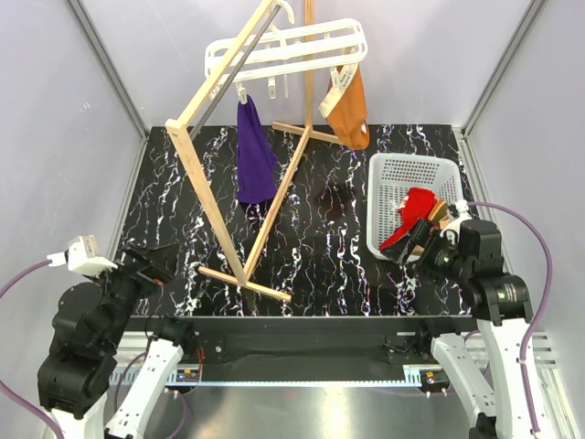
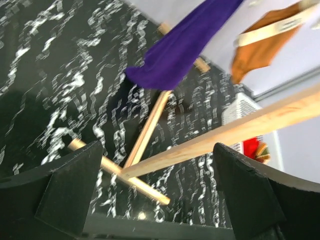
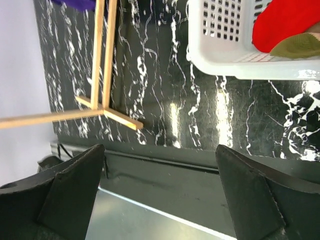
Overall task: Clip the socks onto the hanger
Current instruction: Open the clamp at the hanger.
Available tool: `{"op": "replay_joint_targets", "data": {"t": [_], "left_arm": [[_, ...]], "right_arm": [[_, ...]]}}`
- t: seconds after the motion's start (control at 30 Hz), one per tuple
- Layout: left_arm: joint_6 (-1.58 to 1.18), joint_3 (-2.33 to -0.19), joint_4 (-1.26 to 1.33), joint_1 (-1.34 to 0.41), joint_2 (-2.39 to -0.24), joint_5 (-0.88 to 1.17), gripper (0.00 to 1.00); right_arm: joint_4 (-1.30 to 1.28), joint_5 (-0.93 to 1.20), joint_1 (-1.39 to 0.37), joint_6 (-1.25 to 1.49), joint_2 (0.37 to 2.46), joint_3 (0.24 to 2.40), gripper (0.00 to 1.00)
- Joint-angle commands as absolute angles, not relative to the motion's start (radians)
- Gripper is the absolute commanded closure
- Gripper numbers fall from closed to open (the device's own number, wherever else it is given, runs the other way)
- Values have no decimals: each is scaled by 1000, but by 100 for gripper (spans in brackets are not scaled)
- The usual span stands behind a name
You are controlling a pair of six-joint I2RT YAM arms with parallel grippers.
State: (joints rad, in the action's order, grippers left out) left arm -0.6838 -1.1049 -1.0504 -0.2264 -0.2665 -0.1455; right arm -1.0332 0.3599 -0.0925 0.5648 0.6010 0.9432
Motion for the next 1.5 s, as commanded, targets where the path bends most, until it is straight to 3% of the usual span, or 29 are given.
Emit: {"op": "replay_joint_targets", "data": {"t": [0.0, 0.17, 0.4, 0.53, 0.6, 0.77, 0.93, 1.1, 1.2, 1.37, 1.47], "left_arm": [[-687, -1187, -1104, -258, -403, -288, 1], [-643, -1299, -1092, -304, -547, -455, 1], [-583, -1445, -954, -272, -793, -516, 1], [-563, -1436, -850, -89, -900, -280, 2], [-566, -1405, -745, -16, -936, -131, 7], [-600, -1275, -454, 24, -971, 69, 14], [-681, -1186, -177, 46, -1052, 408, 29], [-779, -1143, -3, 44, -1098, 534, 31], [-813, -1141, 60, 44, -1121, 581, 30], [-870, -1120, 123, 40, -1160, 656, 32], [-880, -1092, 108, 31, -1161, 675, 33]], "right_arm": [[-1019, 437, -91, 456, 672, 980, 0], [-986, 572, -92, 397, 713, 1011, 0], [-953, 651, -118, 368, 785, 1048, 0], [-969, 640, -132, 348, 828, 1103, 0], [-942, 656, -133, 353, 839, 1109, 0], [-766, 742, -133, 442, 859, 1072, 0], [-476, 787, -176, 531, 963, 1097, 1], [-167, 747, -251, 575, 1122, 1146, 9], [10, 663, -290, 569, 1211, 1175, 18], [357, 568, -362, 546, 1370, 1224, 21], [451, 481, -405, 526, 1471, 1282, 32]]}}
